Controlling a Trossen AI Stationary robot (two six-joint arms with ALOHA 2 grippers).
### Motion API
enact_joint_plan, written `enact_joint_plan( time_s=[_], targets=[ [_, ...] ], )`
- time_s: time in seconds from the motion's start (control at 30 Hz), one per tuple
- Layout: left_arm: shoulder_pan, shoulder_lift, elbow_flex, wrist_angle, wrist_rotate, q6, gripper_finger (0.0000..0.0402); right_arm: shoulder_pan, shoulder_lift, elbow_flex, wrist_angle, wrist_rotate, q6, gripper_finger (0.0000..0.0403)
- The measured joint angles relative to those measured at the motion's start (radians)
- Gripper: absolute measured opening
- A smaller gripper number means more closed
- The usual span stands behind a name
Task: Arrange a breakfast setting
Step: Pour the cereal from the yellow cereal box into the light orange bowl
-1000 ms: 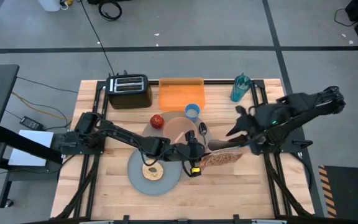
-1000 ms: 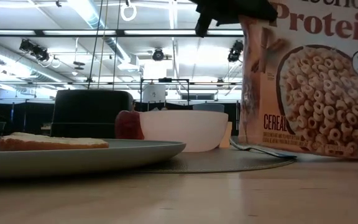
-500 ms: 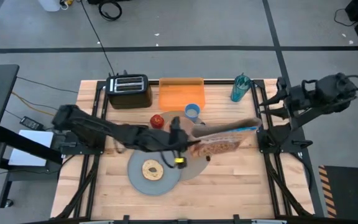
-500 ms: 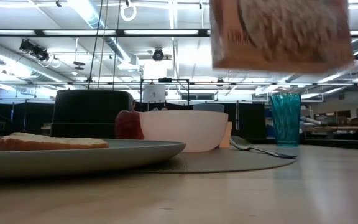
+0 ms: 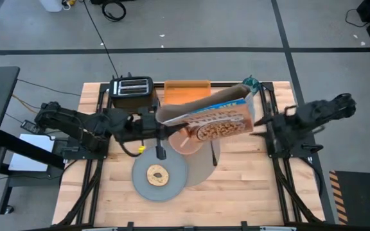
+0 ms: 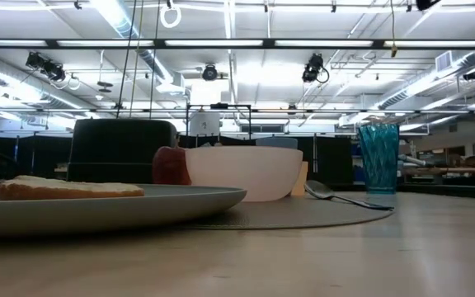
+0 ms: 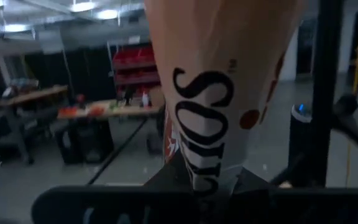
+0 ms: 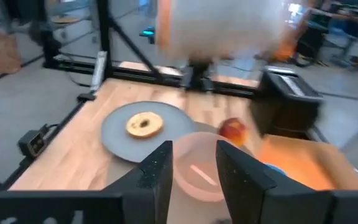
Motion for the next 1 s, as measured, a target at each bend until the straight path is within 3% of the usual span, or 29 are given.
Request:
enact_joint_plan(
  time_s=[0.17, 0.3, 0.43, 0.53, 0.67, 0.87, 1.0],
  targets=[
    [0.001, -0.003, 0.000, 0.067, 0.074, 0.029, 0.0011, 0.000, 0.011, -0.162, 0.297, -0.029, -0.078, 0.0187],
    [0.004, 0.000, 0.000, 0.119, 0.096, 0.039, 0.0011, 0.000, 0.010, -0.233, 0.639, -0.036, -0.155, 0.0249],
    [0.011, 0.008, 0.000, 0.166, 0.093, 0.065, 0.0011, 0.000, 0.023, -0.270, 0.931, -0.139, -0.227, 0.0301],
    [0.023, 0.019, 0.000, 0.189, 0.108, 0.070, 0.0011, 0.000, 0.051, -0.273, 1.005, -0.174, -0.241, 0.0326],
    [0.051, 0.042, 0.002, 0.229, 0.168, 0.053, 0.0011, 0.000, 0.086, -0.273, 1.083, -0.120, -0.260, 0.0342],
    [0.069, 0.084, 0.003, 0.294, 0.191, 0.053, 0.0011, 0.000, 0.112, -0.273, 1.181, -0.104, -0.254, 0.0342],
    [0.071, 0.092, 0.003, 0.309, 0.218, 0.053, 0.0011, 0.000, 0.108, -0.273, 1.188, -0.011, -0.252, 0.0339]
  ],
)
